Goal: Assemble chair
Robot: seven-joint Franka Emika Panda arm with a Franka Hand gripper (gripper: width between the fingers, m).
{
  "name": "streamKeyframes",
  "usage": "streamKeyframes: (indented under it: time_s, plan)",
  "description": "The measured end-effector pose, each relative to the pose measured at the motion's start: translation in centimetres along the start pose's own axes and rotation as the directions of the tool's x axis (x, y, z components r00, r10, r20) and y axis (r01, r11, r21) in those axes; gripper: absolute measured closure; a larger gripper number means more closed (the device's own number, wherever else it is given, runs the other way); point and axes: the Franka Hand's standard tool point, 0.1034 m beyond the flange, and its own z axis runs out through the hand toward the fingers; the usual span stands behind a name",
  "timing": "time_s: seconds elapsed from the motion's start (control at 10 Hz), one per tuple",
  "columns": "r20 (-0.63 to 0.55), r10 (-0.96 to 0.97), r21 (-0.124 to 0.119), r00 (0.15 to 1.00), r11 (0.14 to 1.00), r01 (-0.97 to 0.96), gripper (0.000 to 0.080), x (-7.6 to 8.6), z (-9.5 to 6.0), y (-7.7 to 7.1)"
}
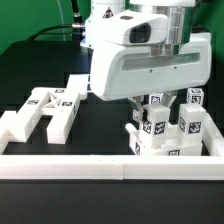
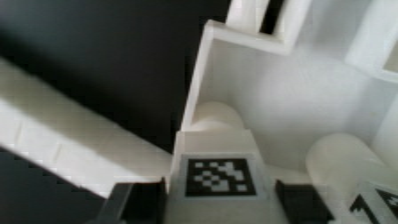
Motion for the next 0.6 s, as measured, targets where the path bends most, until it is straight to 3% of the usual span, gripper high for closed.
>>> streamKeyframes:
  time_s: [0.2, 0.6]
  plan:
    - [-0.001, 0.187, 0.012, 0.982, 0.982, -0.187, 0.0511, -0.02, 0.03, 0.01]
    - [0.004, 0.558, 0.025, 0.830, 0.829, -0.558, 0.0509, 0.18, 0.06, -0.57]
